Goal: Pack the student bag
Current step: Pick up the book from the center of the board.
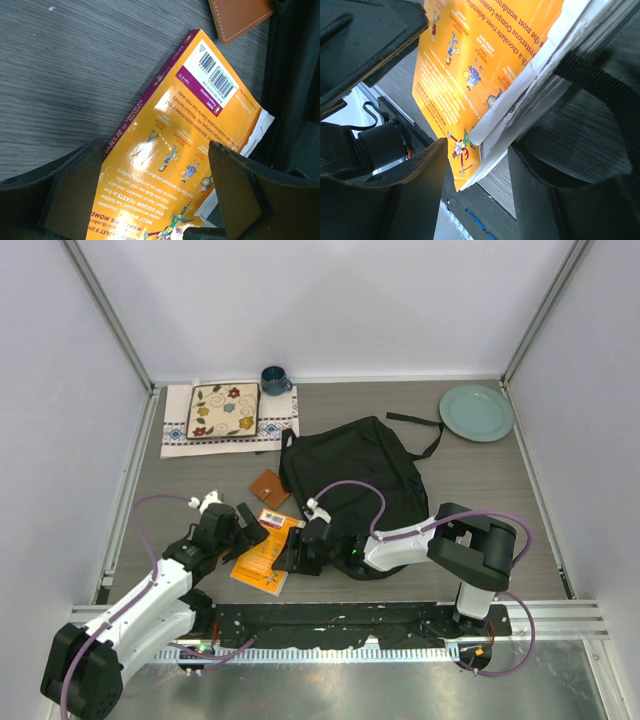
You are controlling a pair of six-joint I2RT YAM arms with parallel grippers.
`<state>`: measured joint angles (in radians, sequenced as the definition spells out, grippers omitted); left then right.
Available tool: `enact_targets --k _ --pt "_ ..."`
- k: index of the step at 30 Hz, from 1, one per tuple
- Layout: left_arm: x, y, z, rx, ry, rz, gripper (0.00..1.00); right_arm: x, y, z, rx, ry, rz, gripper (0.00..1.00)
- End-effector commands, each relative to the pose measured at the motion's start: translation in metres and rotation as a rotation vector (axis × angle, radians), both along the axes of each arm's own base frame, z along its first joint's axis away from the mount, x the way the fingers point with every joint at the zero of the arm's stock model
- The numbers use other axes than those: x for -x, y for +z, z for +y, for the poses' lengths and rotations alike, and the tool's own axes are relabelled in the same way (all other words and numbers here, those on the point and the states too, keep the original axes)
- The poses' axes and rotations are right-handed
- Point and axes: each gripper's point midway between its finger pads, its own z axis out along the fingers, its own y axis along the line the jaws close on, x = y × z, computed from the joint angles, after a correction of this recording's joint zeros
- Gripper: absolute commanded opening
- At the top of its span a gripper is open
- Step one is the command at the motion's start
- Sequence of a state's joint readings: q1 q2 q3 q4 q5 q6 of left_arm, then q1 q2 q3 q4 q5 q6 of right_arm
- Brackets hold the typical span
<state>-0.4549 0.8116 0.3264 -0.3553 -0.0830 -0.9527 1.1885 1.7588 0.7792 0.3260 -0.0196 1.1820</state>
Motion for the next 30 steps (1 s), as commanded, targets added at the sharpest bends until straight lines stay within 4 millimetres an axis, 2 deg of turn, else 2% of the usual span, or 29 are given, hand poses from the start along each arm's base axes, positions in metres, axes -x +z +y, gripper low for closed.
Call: enact_targets --k 1,3,4,7,8,11,14,16,19,22,25,28,30 --pt "0.015 0.003 -0.022 0.137 -0.043 0.044 0.81 -0.011 0.049 0.023 -0.154 -0.005 -0.078 0.55" --pt "0.016 0.005 -0.024 0.157 -0.044 0.036 0.75 -0.014 0.051 0.026 -0.158 -0.014 -0.086 0.55" --pt "0.016 0.006 -0.026 0.168 -0.05 0.035 0.69 -0.018 0.049 0.026 -0.147 -0.035 -0.094 0.56" --pt "0.018 0.006 -0.028 0.19 -0.048 0.034 0.59 -0.024 0.057 0.027 -0.178 -0.07 -0.12 0.55" --pt "0.018 0.007 -0.029 0.195 -0.048 0.035 0.56 -0.027 0.058 0.026 -0.18 -0.081 -0.125 0.53" --pt "0.018 0.008 -0.028 0.201 -0.042 0.031 0.48 -0.033 0.061 0.025 -0.185 -0.111 -0.152 0.38" --pt "0.019 0.008 -0.028 0.199 -0.042 0.035 0.4 -0.036 0.064 0.026 -0.209 -0.135 -0.161 0.33" --pt "0.02 0.007 -0.027 0.197 -0.04 0.036 0.37 -0.037 0.062 0.025 -0.208 -0.154 -0.166 0.33" --pt "0.021 0.006 -0.027 0.203 -0.037 0.036 0.35 -0.035 0.052 0.029 -0.186 -0.143 -0.143 0.5" --pt "0.021 0.008 -0.027 0.207 -0.037 0.028 0.3 -0.034 0.048 0.031 -0.185 -0.135 -0.14 0.46" --pt "0.021 0.009 -0.027 0.206 -0.035 0.027 0.25 -0.037 0.052 0.031 -0.19 -0.14 -0.159 0.34" --pt "0.021 0.01 -0.026 0.209 -0.032 0.024 0.22 -0.039 0.058 0.031 -0.188 -0.133 -0.189 0.12" --pt "0.021 0.01 -0.025 0.2 -0.027 0.028 0.21 -0.04 0.067 0.031 -0.194 -0.127 -0.214 0.12"
